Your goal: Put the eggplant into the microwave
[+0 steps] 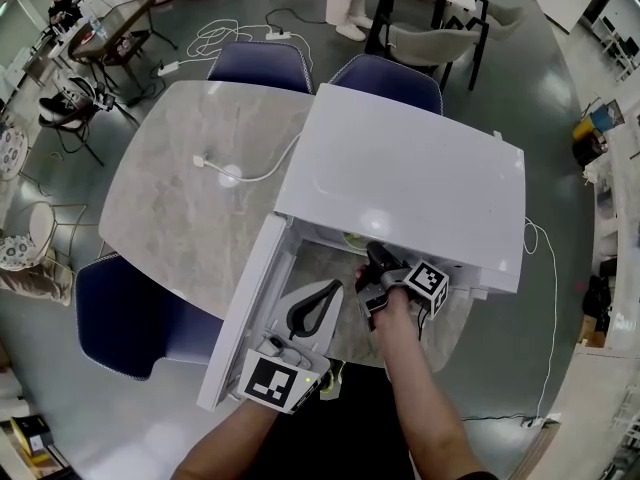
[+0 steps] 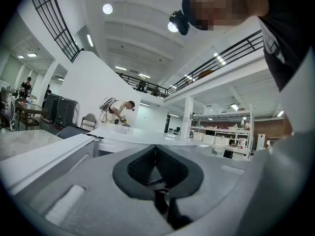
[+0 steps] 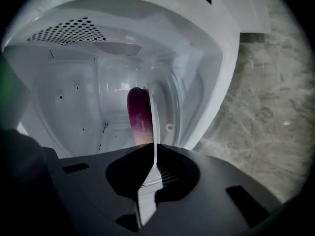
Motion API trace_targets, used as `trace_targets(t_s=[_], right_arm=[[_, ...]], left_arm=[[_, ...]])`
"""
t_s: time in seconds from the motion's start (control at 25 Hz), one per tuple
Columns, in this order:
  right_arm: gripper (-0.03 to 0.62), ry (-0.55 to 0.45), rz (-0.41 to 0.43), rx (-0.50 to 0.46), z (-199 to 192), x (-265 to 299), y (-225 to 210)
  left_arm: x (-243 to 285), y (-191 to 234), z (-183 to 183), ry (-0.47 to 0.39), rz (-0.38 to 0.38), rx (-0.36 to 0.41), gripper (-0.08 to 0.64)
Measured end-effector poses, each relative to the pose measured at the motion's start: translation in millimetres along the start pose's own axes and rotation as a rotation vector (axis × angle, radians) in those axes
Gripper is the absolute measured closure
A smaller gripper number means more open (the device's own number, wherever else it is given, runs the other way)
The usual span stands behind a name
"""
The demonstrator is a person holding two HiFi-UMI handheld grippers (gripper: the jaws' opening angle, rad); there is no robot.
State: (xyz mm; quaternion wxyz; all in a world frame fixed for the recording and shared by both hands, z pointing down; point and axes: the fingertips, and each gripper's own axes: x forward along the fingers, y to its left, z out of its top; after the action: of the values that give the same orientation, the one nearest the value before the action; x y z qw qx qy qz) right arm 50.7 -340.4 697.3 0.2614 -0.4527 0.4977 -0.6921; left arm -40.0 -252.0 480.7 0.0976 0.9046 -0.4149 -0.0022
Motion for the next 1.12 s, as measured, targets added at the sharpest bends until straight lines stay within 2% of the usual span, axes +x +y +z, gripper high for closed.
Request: trace_targets(t_s=[0.28,0.44,0.68,0.76,0.96,1.12], right_arm=[[0.572,-0.023,-0.013,-0.218,14,7,11],[0.561,-0.033,-0.036,-0.339,14,8,14],[0.519,-0.071,-0.152,-0.751,20,3,15],[0.509,-0.069,-0.175,-0.849,20,5,14],[0.491,-0.095,-0.197,-0.955,18,1,18],[0.468,-0.097,-0.208,-0.963,21,0,15]], left_arm=[[2,4,0,0.01,0.017,0.006,0.551],[0,3,-2,-0.011,0.002,0.007,0.551],[1,3,-2,-0.004,0.002,-0.005,0.551],[2,3,-3,0.003,0.003,-0.014,0.551],[2,3,-4,-0.006,-0.009,0.001,0.551],[2,2,-6,0.005,-0.01,-0.011,0.551]])
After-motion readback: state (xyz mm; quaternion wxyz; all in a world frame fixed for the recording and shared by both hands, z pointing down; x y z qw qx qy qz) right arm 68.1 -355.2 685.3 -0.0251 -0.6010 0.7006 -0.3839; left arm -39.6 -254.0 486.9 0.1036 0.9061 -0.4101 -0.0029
